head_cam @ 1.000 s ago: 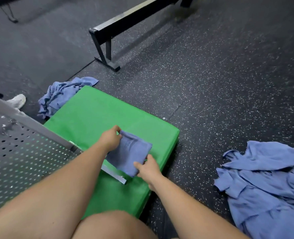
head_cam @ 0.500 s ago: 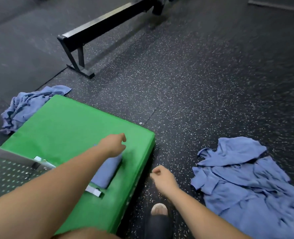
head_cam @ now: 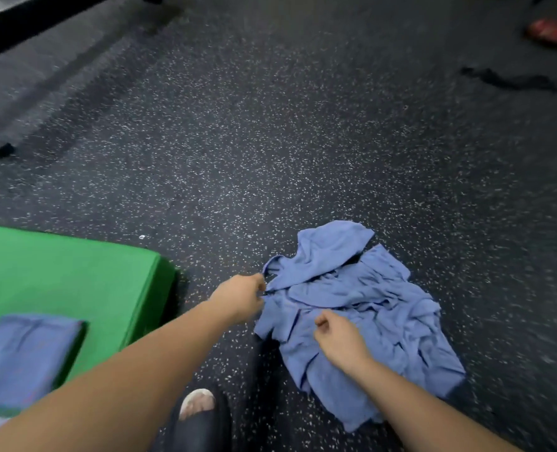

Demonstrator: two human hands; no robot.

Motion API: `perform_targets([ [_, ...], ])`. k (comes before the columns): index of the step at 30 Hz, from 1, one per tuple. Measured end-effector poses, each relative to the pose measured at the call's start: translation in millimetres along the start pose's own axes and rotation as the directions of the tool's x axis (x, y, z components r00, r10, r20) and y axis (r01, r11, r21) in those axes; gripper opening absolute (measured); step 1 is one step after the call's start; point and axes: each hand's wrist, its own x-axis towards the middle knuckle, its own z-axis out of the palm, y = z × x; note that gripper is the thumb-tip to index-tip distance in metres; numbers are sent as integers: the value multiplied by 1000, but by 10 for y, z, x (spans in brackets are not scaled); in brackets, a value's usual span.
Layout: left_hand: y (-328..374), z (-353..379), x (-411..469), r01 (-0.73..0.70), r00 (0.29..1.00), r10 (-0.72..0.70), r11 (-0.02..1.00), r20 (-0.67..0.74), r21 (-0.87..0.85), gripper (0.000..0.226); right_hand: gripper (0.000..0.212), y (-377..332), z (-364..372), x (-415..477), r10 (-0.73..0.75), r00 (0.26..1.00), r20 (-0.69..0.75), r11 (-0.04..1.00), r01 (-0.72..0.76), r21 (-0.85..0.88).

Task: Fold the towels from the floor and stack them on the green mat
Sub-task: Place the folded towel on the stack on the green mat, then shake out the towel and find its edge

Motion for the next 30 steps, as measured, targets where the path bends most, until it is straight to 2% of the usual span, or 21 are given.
perform_targets([
  [4, 403, 629, 108, -34, 993, 37, 999, 112, -25, 39, 12, 592, -47, 26, 26, 999, -20, 999, -27, -30],
  [7, 619, 1022, 101, -54, 989, 61, 997, 138, -49, 48, 26, 836, -72, -37, 29, 997, -73, 995, -36, -97],
  [10, 770, 1344, 79, 9, 988, 16, 988, 156, -157, 54, 45, 939, -71, -104, 37, 984, -173, 982, -68, -175],
  [12, 867, 1496, 49, 47, 990, -19, 980, 141, -194, 62, 45, 956, -32, -126, 50, 983, -174, 982, -80, -169],
  [14, 972, 1611, 29, 51, 996, -39, 986, 77, -161, 55, 37, 937, 15, -140, 37, 989, -146, 978, -66, -200],
  [16, 1066, 1669, 22, 29, 1000, -29, 995, 5, -94, 37, 30, 893, 41, -151, 13, 992, -124, 979, -38, -201],
  [18, 1111, 1647, 0, 38, 999, -41, 995, -28, -90, 20, 27, 860, 30, -166, 9, 994, -110, 982, -29, -184],
  [20, 1130, 1556, -40, 46, 998, -49, 992, -25, -117, 13, 28, 836, -45, -194, 7, 995, -97, 986, -23, -164],
  [26, 1246, 877, -199, -40, 999, 34, 976, -33, -215, 35, 50, 658, -503, -402, -89, 993, -75, 991, 80, -105],
  [30, 1546, 265, -450, -112, 991, 92, 963, -92, -246, 31, 58, 344, -966, -657, -170, 975, -144, 985, 165, -41],
])
